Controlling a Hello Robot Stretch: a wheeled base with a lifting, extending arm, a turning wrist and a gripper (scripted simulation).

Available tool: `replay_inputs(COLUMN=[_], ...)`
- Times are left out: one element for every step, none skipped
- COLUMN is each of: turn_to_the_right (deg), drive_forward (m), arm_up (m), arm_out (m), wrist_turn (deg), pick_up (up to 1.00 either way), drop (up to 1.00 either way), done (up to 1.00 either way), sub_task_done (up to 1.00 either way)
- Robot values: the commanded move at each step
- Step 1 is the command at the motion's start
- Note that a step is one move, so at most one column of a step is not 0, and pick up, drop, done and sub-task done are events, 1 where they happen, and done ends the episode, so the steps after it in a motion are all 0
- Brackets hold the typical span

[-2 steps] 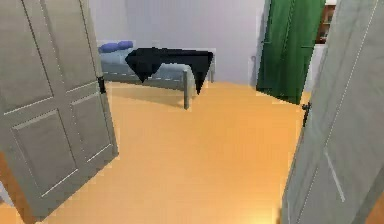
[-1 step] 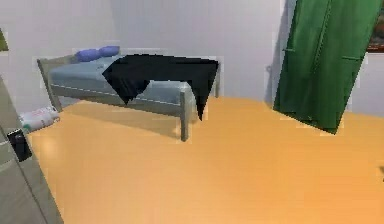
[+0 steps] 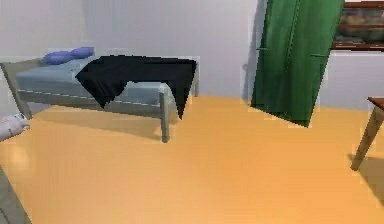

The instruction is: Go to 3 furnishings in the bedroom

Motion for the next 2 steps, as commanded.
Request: replay_inputs(turn_to_the_right=[0.0, 12.0], drive_forward=[0.2, 0.0], arm_up=[0.0, 0.0], arm_out=[0.0, 0.0], wrist_turn=[0.0, 0.0], pick_up=[0.0, 0.0], drop=[0.0, 0.0], done=[0.0, 0.0], sub_task_done=[0.0, 0.0])
